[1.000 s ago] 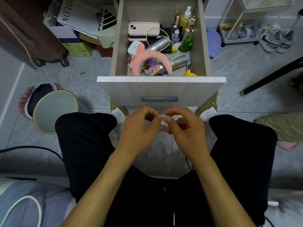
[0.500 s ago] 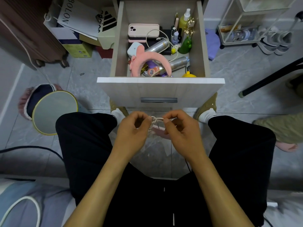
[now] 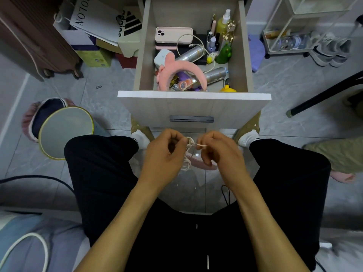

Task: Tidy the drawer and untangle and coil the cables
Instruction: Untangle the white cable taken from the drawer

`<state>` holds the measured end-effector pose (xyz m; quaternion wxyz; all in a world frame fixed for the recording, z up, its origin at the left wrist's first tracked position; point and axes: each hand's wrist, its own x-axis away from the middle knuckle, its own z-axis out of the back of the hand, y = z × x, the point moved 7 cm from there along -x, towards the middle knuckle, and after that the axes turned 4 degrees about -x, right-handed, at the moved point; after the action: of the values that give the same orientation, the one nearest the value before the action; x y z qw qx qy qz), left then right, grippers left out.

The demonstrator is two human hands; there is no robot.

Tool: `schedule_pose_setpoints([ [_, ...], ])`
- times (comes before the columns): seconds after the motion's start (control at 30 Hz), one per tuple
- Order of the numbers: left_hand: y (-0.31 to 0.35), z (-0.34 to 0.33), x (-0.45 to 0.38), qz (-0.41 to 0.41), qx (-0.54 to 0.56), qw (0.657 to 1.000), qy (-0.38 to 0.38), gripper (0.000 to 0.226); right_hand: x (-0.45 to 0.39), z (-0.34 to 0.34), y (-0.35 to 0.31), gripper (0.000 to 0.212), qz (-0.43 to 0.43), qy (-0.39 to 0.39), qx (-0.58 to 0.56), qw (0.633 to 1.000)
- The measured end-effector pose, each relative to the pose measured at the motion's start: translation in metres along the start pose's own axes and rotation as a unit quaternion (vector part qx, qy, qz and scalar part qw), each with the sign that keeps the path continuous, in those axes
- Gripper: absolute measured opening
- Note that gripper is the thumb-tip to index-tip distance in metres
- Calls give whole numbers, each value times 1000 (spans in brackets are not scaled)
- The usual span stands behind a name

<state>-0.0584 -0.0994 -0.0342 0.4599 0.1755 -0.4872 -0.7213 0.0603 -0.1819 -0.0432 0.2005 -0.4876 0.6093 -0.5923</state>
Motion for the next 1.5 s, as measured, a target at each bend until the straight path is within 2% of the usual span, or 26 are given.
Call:
schedule_pose_setpoints([
  [0.07,3,-1,5,-16,-21,1000,-4,10,-2,-2,-3,31,26,-11,148,989],
  [0.13,3,0,8,-16,-8,1000,-2,8,-3,-6,0,32,75,-54,310,946],
  [0.3,-9,0,7,44,61,997,-15,10,-1,-4,-3,25,144,-87,339,925],
  [0.37,-14,-2,6,53,46,997,-10,10,1,-8,-7,20,188,-102,382,899],
  [0.43,-16,-2,4,50,22,999,5,10,0,-9,-1,17,187,-99,431,877],
  [0.47,-16,-1,3,44,7,999,12,10,-1,-7,1,16,180,-83,436,878],
  [0.6,-6,-3,-1,11,-23,1000,-6,21,-2,12,2,9,133,5,370,919],
  [0.73,-7,-6,-4,29,-29,999,-26,11,1,10,2,9,138,-10,385,912],
  [0.9,-26,-13,-7,138,65,988,-3,11,6,-1,-3,11,196,-55,358,911],
  [1.0,-39,-16,-4,192,117,974,10,11,2,7,1,14,171,-16,342,924],
  [1.1,-46,-18,2,220,177,959,3,10,-3,27,12,19,79,65,174,979],
  [1.2,-47,-16,4,219,203,954,4,9,-7,35,23,22,10,113,28,993],
  [1.27,-48,-12,3,206,198,958,16,9,-9,32,28,22,-19,102,-3,995],
  [1.4,-41,-10,3,178,200,963,9,9,-8,21,32,21,-6,15,94,995],
  [1.5,-33,-8,2,151,178,972,-1,9,-4,7,32,21,2,-73,109,991],
])
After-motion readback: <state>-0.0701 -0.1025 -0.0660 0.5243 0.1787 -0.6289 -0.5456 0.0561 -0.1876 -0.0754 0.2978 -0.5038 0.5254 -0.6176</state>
